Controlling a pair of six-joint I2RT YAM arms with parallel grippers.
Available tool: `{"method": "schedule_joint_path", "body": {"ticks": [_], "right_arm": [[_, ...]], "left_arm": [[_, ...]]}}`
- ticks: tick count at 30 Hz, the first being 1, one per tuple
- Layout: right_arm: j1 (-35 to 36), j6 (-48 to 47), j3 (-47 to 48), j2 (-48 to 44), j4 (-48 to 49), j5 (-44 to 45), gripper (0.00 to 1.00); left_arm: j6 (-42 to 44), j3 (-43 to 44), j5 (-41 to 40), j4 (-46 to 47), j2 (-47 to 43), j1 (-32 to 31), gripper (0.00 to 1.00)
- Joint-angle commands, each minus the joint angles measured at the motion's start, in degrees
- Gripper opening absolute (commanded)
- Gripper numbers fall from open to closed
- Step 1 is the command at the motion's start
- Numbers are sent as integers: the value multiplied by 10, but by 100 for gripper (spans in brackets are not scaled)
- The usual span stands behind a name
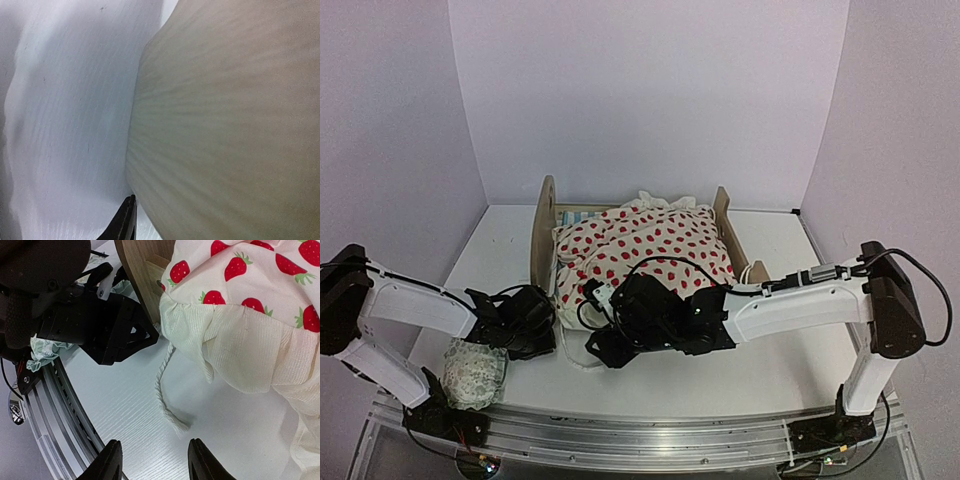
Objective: Set up the pet bed
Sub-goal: Cross the left ropes of the mattress closest to the robot.
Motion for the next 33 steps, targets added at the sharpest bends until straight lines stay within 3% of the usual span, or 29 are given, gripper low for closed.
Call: {"method": "schedule_joint_path", "body": {"ticks": [1,7,12,21,33], "right_arm": [[-1,8,-8,-24,-9,12,46],[-1,12,-17,-29,-13,17,46],[-1,10,-15,-23,-13,22,46],[-1,9,46,56,-14,24,46],[-2,15,140,182,-10,-4,47]], "left_arm": [[3,4,1,30,38,-9,21],[-10,5,0,27,46,-18,0],[-27,1,1,-13,1,-21,0],[-20,-34,14,-96,-179,-21,0],[-23,-44,76,-178,-286,-21,0]]}}
